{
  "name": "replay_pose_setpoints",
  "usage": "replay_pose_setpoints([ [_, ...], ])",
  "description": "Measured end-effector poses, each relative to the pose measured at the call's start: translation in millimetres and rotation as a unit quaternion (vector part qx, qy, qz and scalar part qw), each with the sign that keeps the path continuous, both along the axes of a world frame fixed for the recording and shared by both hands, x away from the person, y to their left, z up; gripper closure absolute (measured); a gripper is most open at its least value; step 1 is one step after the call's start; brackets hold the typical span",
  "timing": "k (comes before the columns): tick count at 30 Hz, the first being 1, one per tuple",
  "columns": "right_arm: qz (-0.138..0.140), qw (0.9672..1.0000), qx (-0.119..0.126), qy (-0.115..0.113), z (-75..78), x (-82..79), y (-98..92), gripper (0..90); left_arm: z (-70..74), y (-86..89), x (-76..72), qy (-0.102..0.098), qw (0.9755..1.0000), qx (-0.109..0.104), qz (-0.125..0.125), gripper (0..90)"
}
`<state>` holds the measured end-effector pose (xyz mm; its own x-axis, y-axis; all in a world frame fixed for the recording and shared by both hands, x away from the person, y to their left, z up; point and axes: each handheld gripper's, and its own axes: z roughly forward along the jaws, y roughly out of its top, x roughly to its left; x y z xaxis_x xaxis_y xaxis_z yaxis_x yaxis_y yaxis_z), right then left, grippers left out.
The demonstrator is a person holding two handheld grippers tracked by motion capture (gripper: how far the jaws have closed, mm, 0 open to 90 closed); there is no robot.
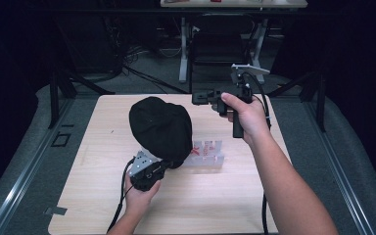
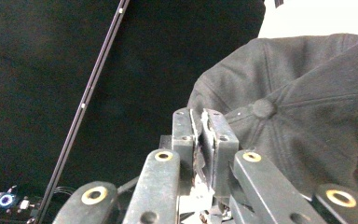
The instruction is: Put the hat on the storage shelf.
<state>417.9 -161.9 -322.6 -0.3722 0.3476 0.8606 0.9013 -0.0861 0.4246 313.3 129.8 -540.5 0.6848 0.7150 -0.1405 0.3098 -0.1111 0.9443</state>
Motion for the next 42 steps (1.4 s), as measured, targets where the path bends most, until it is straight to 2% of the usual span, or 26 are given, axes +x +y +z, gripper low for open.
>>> replay_pose_setpoints([
  [3, -0.002, 1.0, 0.002, -0.003, 0.6, -1.3, -1.8, 82.8, -2.4, 1.9, -1.5, 0.004, 1.0, 0.002, 0.002, 84.9],
  [4, -0.002, 1.0, 0.002, -0.003, 0.9, -1.9, -2.6, 82.7, -4.3, 4.1, -1.9, 0.01, 0.9999, -0.005, 0.007, 84.8],
  [7, -0.004, 1.0, 0.001, -0.005, 1.7, -3.0, -3.8, 82.6, -7.1, 5.6, -1.5, 0.009, 0.9997, -0.014, 0.017, 84.6],
  [10, -0.006, 1.0, 0.0, -0.006, 2.8, -4.0, -5.5, 82.4, -8.5, 6.7, -2.7, 0.019, 0.9996, -0.019, 0.008, 84.4],
  [12, -0.006, 1.0, -0.001, -0.006, 2.8, -4.0, -5.7, 82.3, -9.0, 7.5, -2.6, 0.016, 0.9997, -0.018, 0.01, 84.2],
  [13, -0.006, 1.0, -0.002, -0.006, 2.9, -4.1, -5.7, 82.2, -10.3, 6.9, -3.1, 0.021, 0.9993, -0.027, 0.013, 84.2],
  [14, -0.007, 0.9999, -0.004, -0.007, 2.9, -4.3, -5.5, 82.0, -10.1, 8.2, -2.7, 0.024, 0.9994, -0.025, 0.005, 83.9],
  [15, -0.01, 0.9999, -0.007, -0.007, 2.9, -4.8, -4.9, 81.9, -10.0, 7.6, -3.1, 0.017, 0.9995, -0.019, 0.016, 83.8],
  [18, -0.008, 0.9999, -0.008, -0.008, 2.7, -4.9, -5.2, 81.8, -9.8, 8.1, -2.7, 0.025, 0.9993, -0.025, 0.006, 83.6],
  [20, -0.008, 0.9999, -0.009, -0.009, 2.6, -5.3, -5.9, 81.6, -9.6, 8.9, -2.5, 0.021, 0.9995, -0.02, 0.01, 83.4],
  [24, -0.008, 0.9999, -0.007, -0.009, 2.8, -6.2, -7.0, 80.3, -9.2, 8.2, -3.4, 0.027, 0.9993, -0.024, 0.009, 82.5],
  [27, -0.011, 0.9998, -0.01, -0.01, 2.3, -6.8, -7.4, 79.8, -6.2, 11.5, -3.8, 0.029, 0.9994, -0.016, 0.013, 78.0],
  [28, -0.012, 0.9997, -0.015, -0.011, 2.0, -6.8, -7.4, 79.7, -6.1, 11.3, -3.9, 0.03, 0.9991, -0.026, 0.016, 76.1],
  [30, -0.014, 0.9996, -0.021, -0.013, 1.5, -6.9, -7.3, 79.5, -4.7, 13.0, -4.0, 0.032, 0.9991, -0.024, 0.016, 71.7],
  [31, -0.014, 0.9995, -0.024, -0.014, 0.1, -6.6, -7.5, 79.0, -3.4, 14.0, -4.1, 0.03, 0.9986, -0.032, 0.028, 69.0],
  [32, -0.014, 0.9995, -0.024, -0.014, 0.1, -6.6, -7.5, 79.0, -3.4, 14.0, -4.1, 0.03, 0.9986, -0.032, 0.028, 67.3],
  [33, -0.017, 0.9995, -0.024, -0.013, -0.3, -6.7, -7.1, 78.9, -1.2, 17.3, -4.0, 0.037, 0.9987, -0.032, 0.018, 67.3],
  [37, -0.017, 0.999, -0.037, -0.016, -1.3, -7.4, -7.7, 78.4, 3.6, 23.4, -4.3, 0.047, 0.9982, -0.028, 0.022, 58.5],
  [40, -0.019, 0.999, -0.037, -0.017, -0.9, -7.8, -8.0, 78.4, 6.2, 27.8, -4.7, 0.054, 0.9979, -0.027, 0.024, 56.2],
  [42, -0.021, 0.9987, -0.042, -0.02, -0.3, -8.9, -9.1, 78.2, 8.6, 31.6, -6.3, 0.059, 0.9979, -0.018, 0.019, 53.7],
])
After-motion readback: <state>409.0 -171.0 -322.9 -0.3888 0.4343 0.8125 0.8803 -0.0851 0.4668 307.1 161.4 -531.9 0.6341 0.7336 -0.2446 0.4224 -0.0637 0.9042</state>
